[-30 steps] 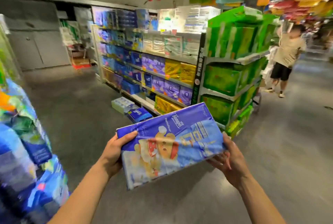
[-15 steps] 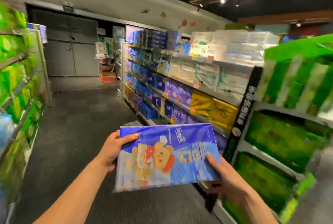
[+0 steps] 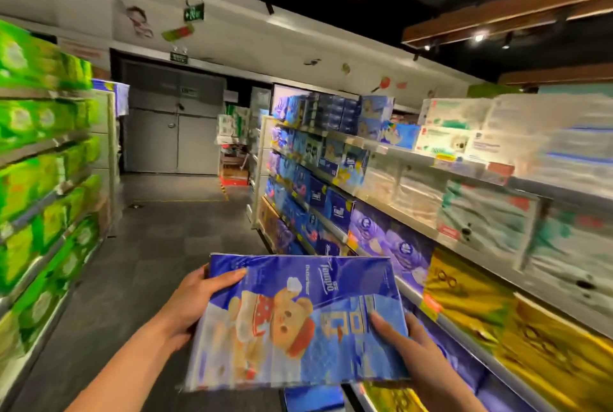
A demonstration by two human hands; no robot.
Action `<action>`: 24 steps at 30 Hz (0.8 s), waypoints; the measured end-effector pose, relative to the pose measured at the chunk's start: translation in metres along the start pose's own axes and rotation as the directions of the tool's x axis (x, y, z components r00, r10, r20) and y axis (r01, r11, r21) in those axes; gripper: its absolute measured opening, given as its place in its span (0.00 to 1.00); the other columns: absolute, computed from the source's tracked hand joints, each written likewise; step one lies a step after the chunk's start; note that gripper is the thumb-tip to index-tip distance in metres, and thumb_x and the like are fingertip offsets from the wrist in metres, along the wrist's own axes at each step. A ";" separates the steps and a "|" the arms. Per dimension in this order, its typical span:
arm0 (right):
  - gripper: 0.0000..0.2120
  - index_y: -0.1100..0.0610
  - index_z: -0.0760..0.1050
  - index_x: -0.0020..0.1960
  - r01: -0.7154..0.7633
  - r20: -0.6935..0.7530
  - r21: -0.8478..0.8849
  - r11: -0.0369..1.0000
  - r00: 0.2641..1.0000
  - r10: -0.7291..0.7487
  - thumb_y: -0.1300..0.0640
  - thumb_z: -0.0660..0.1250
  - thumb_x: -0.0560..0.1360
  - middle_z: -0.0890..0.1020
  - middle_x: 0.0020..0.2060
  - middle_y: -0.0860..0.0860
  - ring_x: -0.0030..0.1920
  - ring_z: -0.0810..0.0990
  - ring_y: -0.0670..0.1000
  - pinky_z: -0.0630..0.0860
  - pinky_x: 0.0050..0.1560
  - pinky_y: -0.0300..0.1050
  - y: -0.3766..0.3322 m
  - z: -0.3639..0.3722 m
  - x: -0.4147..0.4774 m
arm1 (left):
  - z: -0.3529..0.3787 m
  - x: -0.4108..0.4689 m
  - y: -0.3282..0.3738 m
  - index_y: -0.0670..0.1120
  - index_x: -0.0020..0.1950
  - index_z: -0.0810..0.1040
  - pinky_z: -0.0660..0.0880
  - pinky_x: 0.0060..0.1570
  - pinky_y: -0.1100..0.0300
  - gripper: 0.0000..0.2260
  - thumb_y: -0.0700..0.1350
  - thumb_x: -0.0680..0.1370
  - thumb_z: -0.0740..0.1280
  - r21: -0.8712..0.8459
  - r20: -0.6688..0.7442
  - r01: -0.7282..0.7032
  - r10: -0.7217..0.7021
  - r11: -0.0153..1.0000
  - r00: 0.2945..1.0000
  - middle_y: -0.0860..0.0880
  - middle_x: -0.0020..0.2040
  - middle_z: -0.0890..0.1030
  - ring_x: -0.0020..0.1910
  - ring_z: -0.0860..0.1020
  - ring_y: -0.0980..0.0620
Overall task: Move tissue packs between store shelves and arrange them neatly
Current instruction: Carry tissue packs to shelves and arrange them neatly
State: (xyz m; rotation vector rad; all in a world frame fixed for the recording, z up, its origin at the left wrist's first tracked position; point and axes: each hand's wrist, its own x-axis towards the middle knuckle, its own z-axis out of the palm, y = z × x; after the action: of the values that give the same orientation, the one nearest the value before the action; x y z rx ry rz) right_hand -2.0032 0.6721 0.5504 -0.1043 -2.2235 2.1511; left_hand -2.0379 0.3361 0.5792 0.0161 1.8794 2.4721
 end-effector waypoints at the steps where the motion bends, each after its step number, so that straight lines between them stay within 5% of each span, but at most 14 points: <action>1: 0.42 0.57 0.77 0.60 -0.004 -0.019 0.002 1.000 1.000 0.004 0.37 0.85 0.53 0.88 0.47 0.56 0.47 0.88 0.59 0.82 0.54 0.58 0.000 0.010 0.036 | -0.009 0.038 0.004 0.36 0.53 0.83 0.83 0.38 0.50 0.21 0.41 0.63 0.80 -0.009 0.002 0.006 -0.006 1.000 1.000 0.31 0.49 0.84 0.36 0.85 0.40; 6: 0.49 0.46 0.75 0.65 0.058 -0.066 -0.011 0.998 0.996 -0.059 0.27 0.81 0.49 0.87 0.53 0.50 0.52 0.87 0.54 0.81 0.59 0.58 -0.027 0.049 0.202 | -0.027 0.227 0.057 0.38 0.50 0.84 0.83 0.38 0.51 0.21 0.45 0.61 0.83 0.026 0.125 -0.002 -0.001 1.000 0.992 0.33 0.49 0.84 0.37 0.85 0.41; 10: 0.41 0.46 0.76 0.64 0.117 -0.079 -0.031 0.993 0.990 -0.119 0.30 0.79 0.56 0.87 0.54 0.50 0.52 0.87 0.53 0.83 0.52 0.50 -0.055 0.059 0.311 | -0.013 0.358 0.093 0.50 0.50 0.85 0.83 0.39 0.58 0.38 0.58 0.43 0.87 0.092 0.258 -0.103 0.076 0.990 0.963 0.42 0.48 0.87 0.41 0.85 0.48; 13: 0.43 0.44 0.77 0.61 0.169 -0.161 -0.082 0.982 0.970 -0.181 0.25 0.77 0.53 0.87 0.54 0.49 0.52 0.87 0.52 0.82 0.56 0.56 -0.060 0.058 0.400 | -0.001 0.459 0.098 0.58 0.59 0.80 0.81 0.42 0.60 0.27 0.56 0.62 0.81 0.124 0.319 -0.148 0.101 0.981 0.942 0.46 0.53 0.86 0.49 0.86 0.50; 15: 0.36 0.49 0.76 0.62 0.181 -0.194 -0.067 0.981 0.962 -0.191 0.30 0.77 0.62 0.87 0.51 0.51 0.51 0.87 0.54 0.82 0.55 0.57 -0.058 0.059 0.462 | 0.004 0.531 0.090 0.57 0.58 0.76 0.80 0.43 0.59 0.18 0.51 0.70 0.74 0.139 0.331 -0.172 0.118 0.975 0.936 0.47 0.52 0.87 0.49 0.86 0.50; 17: 0.32 0.53 0.74 0.63 0.168 -0.216 -0.053 0.984 0.960 -0.176 0.36 0.77 0.66 0.87 0.51 0.53 0.50 0.87 0.56 0.82 0.55 0.60 -0.054 0.058 0.526 | 0.011 0.599 0.082 0.54 0.55 0.79 0.79 0.47 0.53 0.14 0.51 0.70 0.74 0.160 0.317 -0.187 0.128 0.969 0.940 0.45 0.50 0.87 0.48 0.86 0.47; 20: 0.38 0.53 0.75 0.61 0.202 -0.260 -0.066 0.977 0.942 -0.213 0.31 0.77 0.60 0.87 0.52 0.53 0.50 0.87 0.56 0.82 0.55 0.61 -0.059 0.056 0.623 | 0.019 0.699 0.078 0.44 0.56 0.81 0.79 0.49 0.49 0.20 0.53 0.69 0.77 0.177 0.304 -0.217 0.156 0.960 0.940 0.41 0.50 0.87 0.48 0.86 0.42; 24: 0.36 0.53 0.76 0.62 0.227 -0.295 -0.066 0.972 0.926 -0.236 0.34 0.79 0.62 0.87 0.53 0.54 0.51 0.87 0.57 0.82 0.54 0.61 -0.086 0.064 0.741 | 0.019 0.830 0.104 0.46 0.49 0.85 0.80 0.53 0.43 0.24 0.61 0.62 0.80 0.179 0.279 -0.261 0.206 0.949 0.938 0.40 0.48 0.86 0.48 0.85 0.38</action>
State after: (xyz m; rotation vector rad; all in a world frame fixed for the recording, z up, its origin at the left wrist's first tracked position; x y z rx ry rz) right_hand -2.7481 0.6650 0.6242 -0.1511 -1.9863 1.8396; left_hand -2.8688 0.3560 0.6736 0.5727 2.1179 2.2469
